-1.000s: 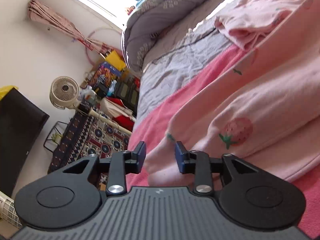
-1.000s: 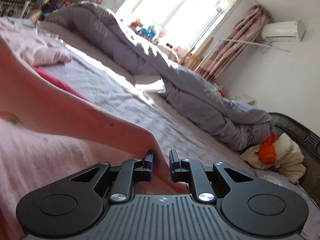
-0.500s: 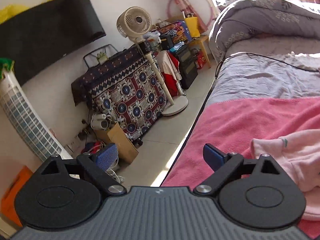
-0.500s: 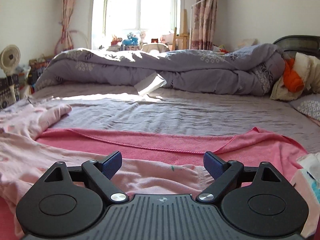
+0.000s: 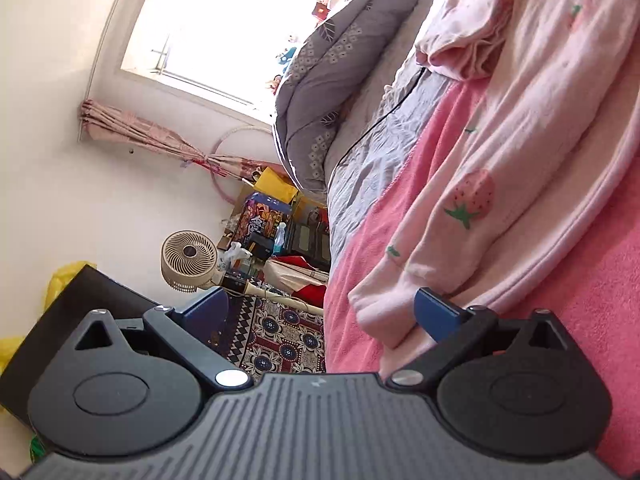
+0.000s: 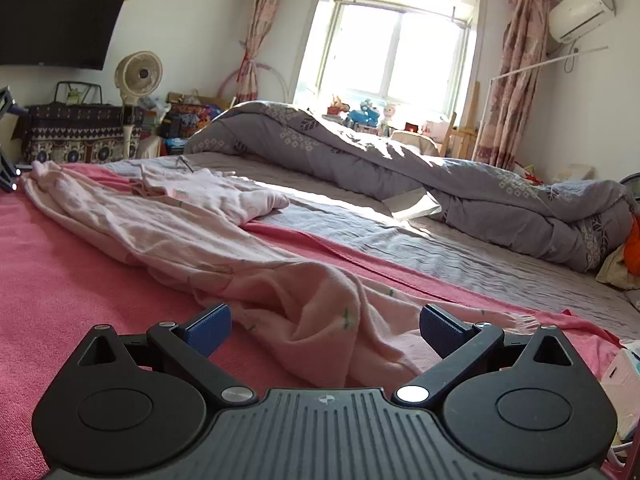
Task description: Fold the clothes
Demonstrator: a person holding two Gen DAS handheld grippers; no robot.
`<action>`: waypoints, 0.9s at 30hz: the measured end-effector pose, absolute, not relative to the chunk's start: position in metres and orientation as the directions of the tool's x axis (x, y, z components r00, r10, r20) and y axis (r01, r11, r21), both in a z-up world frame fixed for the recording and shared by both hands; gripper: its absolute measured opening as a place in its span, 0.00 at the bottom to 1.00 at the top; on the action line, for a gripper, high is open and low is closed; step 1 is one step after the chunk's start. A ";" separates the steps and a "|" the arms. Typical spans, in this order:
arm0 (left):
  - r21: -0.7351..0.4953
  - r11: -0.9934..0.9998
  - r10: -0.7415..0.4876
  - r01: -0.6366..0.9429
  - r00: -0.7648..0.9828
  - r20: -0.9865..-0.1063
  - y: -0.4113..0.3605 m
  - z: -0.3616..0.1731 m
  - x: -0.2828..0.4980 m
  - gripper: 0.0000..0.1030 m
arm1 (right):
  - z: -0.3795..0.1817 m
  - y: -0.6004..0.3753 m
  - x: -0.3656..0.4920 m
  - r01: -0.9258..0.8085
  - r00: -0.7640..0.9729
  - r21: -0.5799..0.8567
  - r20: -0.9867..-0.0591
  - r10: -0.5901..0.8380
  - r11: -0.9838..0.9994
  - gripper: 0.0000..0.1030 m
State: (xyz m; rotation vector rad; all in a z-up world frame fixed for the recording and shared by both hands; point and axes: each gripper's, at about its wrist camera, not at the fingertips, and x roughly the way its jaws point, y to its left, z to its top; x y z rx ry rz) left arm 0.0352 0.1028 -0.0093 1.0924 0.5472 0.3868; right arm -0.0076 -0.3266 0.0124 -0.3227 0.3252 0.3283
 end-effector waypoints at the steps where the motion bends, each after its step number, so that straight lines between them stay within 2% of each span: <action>1: 0.915 0.403 0.543 -0.002 0.805 -0.238 0.101 -0.015 0.040 0.98 | 0.010 -0.321 -0.009 -0.359 0.898 -0.286 -0.364 0.246 0.888 0.99; 3: 0.917 0.395 0.522 0.049 0.810 -0.268 0.101 -0.020 0.045 0.89 | 0.008 -0.314 -0.010 -0.364 0.898 -0.323 -0.370 0.238 0.874 0.99; 5: 0.909 0.406 0.490 0.096 0.817 -0.306 0.103 -0.020 0.046 0.87 | 0.006 -0.313 -0.009 -0.366 0.895 -0.328 -0.380 0.233 0.871 0.99; 6: 0.896 0.430 0.485 0.109 0.810 -0.331 0.105 -0.018 0.049 0.83 | 0.004 -0.312 -0.009 -0.367 0.894 -0.331 -0.385 0.231 0.870 0.99; 7: 0.851 0.517 0.477 0.096 0.793 -0.380 0.112 -0.013 0.051 0.78 | 0.003 -0.312 -0.009 -0.368 0.892 -0.333 -0.389 0.229 0.868 0.99; 9: 0.730 0.680 0.445 0.058 0.759 -0.475 0.127 0.000 0.057 0.58 | 0.001 -0.311 -0.008 -0.370 0.889 -0.339 -0.399 0.224 0.865 0.99; 10: 0.659 0.751 0.421 0.035 0.743 -0.520 0.134 0.006 0.059 0.57 | 0.000 -0.310 -0.007 -0.371 0.888 -0.341 -0.404 0.221 0.864 0.99; 11: 0.581 0.814 0.393 0.009 0.728 -0.562 0.141 0.012 0.062 0.57 | -0.001 -0.310 -0.007 -0.372 0.886 -0.344 -0.408 0.219 0.862 0.99; 13: 0.331 0.938 0.303 -0.106 0.717 -0.628 0.168 0.026 0.059 0.59 | -0.003 -0.309 -0.006 -0.374 0.883 -0.349 -0.418 0.214 0.859 0.99; 15: 0.139 0.969 0.243 -0.202 0.709 -0.662 0.196 0.033 0.054 0.71 | -0.004 -0.308 -0.006 -0.376 0.880 -0.352 -0.426 0.210 0.857 0.99; 19: -0.098 0.961 0.133 -0.257 0.746 -0.652 0.223 0.039 0.038 0.75 | -0.005 -0.309 -0.004 -0.382 0.874 -0.347 -0.437 0.213 0.856 0.99; 21: -0.211 0.943 0.071 -0.258 0.773 -0.631 0.232 0.041 0.032 0.82 | -0.005 -0.309 -0.003 -0.382 0.873 -0.346 -0.439 0.212 0.857 0.99; 25: -0.426 0.871 -0.045 -0.246 0.823 -0.566 0.250 0.045 0.020 0.84 | -0.006 -0.309 -0.002 -0.383 0.871 -0.346 -0.444 0.211 0.856 0.99; 27: -0.427 0.867 -0.041 -0.257 0.818 -0.574 0.245 0.043 0.023 0.79 | -0.006 -0.309 -0.001 -0.383 0.870 -0.346 -0.447 0.209 0.856 0.99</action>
